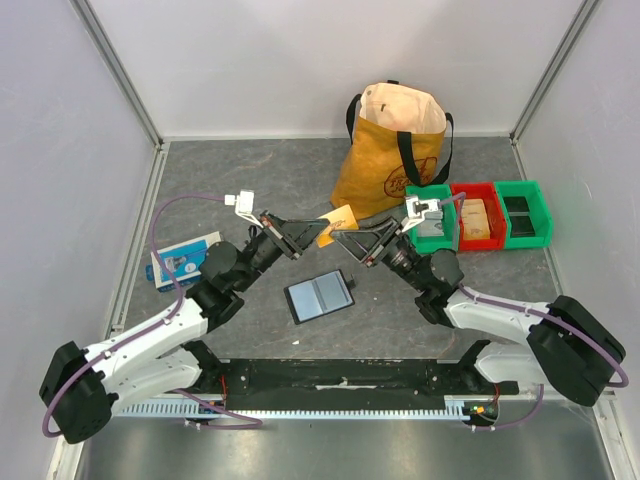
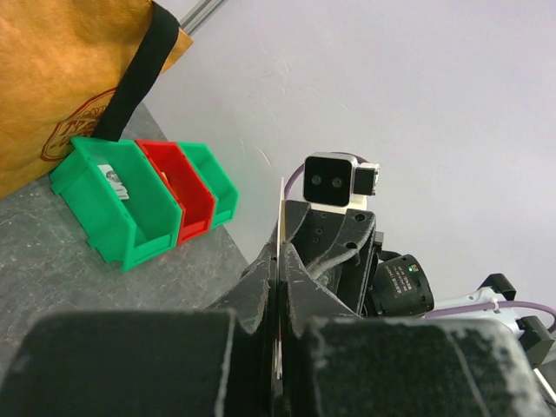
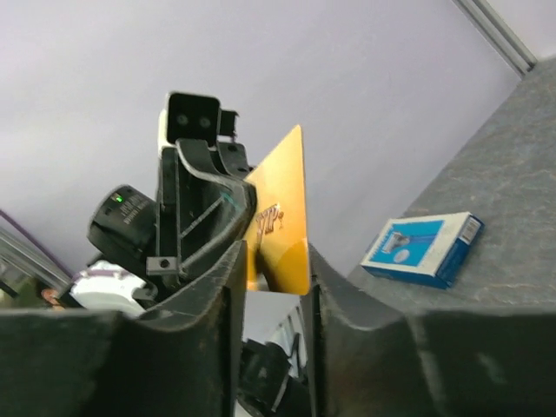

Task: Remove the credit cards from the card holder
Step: Remove the credit card from the card holder, then place the credit card in the storage box.

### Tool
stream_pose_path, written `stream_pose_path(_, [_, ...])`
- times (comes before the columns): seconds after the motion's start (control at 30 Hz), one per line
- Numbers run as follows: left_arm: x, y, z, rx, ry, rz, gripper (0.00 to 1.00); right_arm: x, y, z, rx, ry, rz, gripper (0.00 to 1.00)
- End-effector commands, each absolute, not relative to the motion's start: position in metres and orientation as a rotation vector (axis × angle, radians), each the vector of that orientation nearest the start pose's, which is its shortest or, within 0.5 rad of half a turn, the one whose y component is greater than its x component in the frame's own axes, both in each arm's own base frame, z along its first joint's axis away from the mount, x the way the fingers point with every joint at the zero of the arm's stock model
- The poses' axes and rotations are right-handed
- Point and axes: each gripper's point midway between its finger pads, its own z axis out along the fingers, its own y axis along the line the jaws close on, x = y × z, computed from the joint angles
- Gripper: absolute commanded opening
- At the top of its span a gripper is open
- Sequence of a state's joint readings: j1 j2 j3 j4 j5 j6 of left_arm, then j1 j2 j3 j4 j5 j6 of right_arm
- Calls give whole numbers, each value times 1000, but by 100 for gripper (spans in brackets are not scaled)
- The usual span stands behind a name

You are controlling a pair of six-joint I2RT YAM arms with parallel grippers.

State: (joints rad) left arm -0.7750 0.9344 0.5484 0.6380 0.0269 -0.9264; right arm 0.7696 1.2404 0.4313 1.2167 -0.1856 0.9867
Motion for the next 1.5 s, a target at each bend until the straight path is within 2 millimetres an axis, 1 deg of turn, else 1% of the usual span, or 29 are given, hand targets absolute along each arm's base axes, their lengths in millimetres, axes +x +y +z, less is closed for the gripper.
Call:
stream_pose_path(0.0, [228, -275, 339, -133, 1412, -1495, 2, 222, 299, 324, -11, 1220, 1643, 26])
stream_pose_path(0.1, [227, -274, 335, -138, 1421, -1496, 3, 223, 297, 326, 1, 1211, 1637, 1])
stream_pose_path(0.13, [230, -271, 333, -163, 1421, -1477, 6, 223, 296, 325, 4, 1211, 1632, 0])
stream_pose_path(0.2, [229, -268, 332, -161, 1431, -1458, 15, 226, 294, 322, 19, 1225, 1611, 0])
stream_pose_path(0.27, [230, -262, 330, -152, 1451, -1399, 36, 231, 289, 318, 29, 1245, 1580, 0])
stream_pose_path(0.33, [232, -254, 331, -120, 1479, -1308, 52, 237, 282, 312, 53, 1276, 1555, 0])
stream_pose_path(0.4, [237, -243, 332, -88, 1526, -1186, 66, 244, 273, 307, 69, 1309, 1523, 0])
stream_pose_path(0.47, [244, -230, 326, -48, 1590, -1052, 75, 252, 263, 300, 90, 1350, 1472, 0])
stream_pose_path(0.5, [247, -224, 318, -36, 1640, -988, 79, 256, 257, 297, 99, 1382, 1433, 0])
stream_pose_path(0.57, [254, -211, 315, -7, 1706, -891, 87, 267, 245, 289, 124, 1455, 1341, 0])
stream_pose_path(0.6, [259, -205, 306, 12, 1745, -844, 89, 274, 237, 285, 136, 1495, 1278, 0])
stream_pose_path(0.63, [264, -198, 305, 20, 1775, -807, 90, 280, 228, 283, 151, 1523, 1221, 0])
stream_pose_path(0.73, [275, -180, 289, 36, 1865, -729, 96, 300, 190, 268, 226, 1629, 1031, 0])
stream_pose_path(0.8, [282, -170, 279, 47, 1901, -698, 98, 312, 159, 263, 281, 1668, 929, 0])
stream_pose_path(0.87, [288, -161, 267, 53, 1938, -649, 98, 325, 123, 258, 362, 1685, 847, 0])
stream_pose_path(0.93, [290, -159, 257, 77, 1958, -610, 98, 337, 83, 249, 451, 1699, 764, 0])
stream_pose_path(1.03, [293, -157, 247, 100, 1953, -582, 99, 350, 32, 228, 596, 1724, 674, 0])
stream_pose_path(1.1, [294, -152, 234, 89, 1968, -546, 99, 356, 3, 214, 683, 1727, 619, 0])
stream_pose_path(1.17, [292, -149, 231, 85, 1980, -535, 99, 361, -22, 200, 749, 1740, 561, 0])
stream_pose_path(1.23, [292, -147, 230, 76, 1975, -529, 99, 365, -40, 190, 778, 1747, 516, 0])
stream_pose_path(1.37, [290, -145, 230, 71, 1975, -521, 98, 372, -69, 169, 836, 1765, 416, 0])
stream_pose_path(1.47, [291, -143, 229, 68, 1974, -508, 98, 377, -83, 157, 856, 1772, 369, 0])
